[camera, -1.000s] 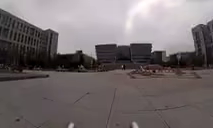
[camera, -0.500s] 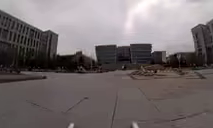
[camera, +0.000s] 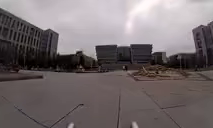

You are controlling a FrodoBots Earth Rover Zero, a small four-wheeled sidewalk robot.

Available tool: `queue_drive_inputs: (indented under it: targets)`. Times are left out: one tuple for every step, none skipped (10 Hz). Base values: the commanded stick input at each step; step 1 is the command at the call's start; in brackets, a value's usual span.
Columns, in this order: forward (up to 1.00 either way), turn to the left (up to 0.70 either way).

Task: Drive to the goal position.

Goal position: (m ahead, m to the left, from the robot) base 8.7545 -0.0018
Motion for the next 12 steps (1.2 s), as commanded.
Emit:
queue_drive_inputs:
  targets:
    - [0.70,0.00]
    - [0.70,0.00]
    - [0.70,0.00]
    - [0.70,0.00]
    - [0.70,0.00]
    - [0.70,0.00]
    - [0.70,0.00]
    - [0.70,0.00]
    - [0.70,0.00]
    - [0.70,0.00]
    - [0.70,0.00]
    - [0.70,0.00]
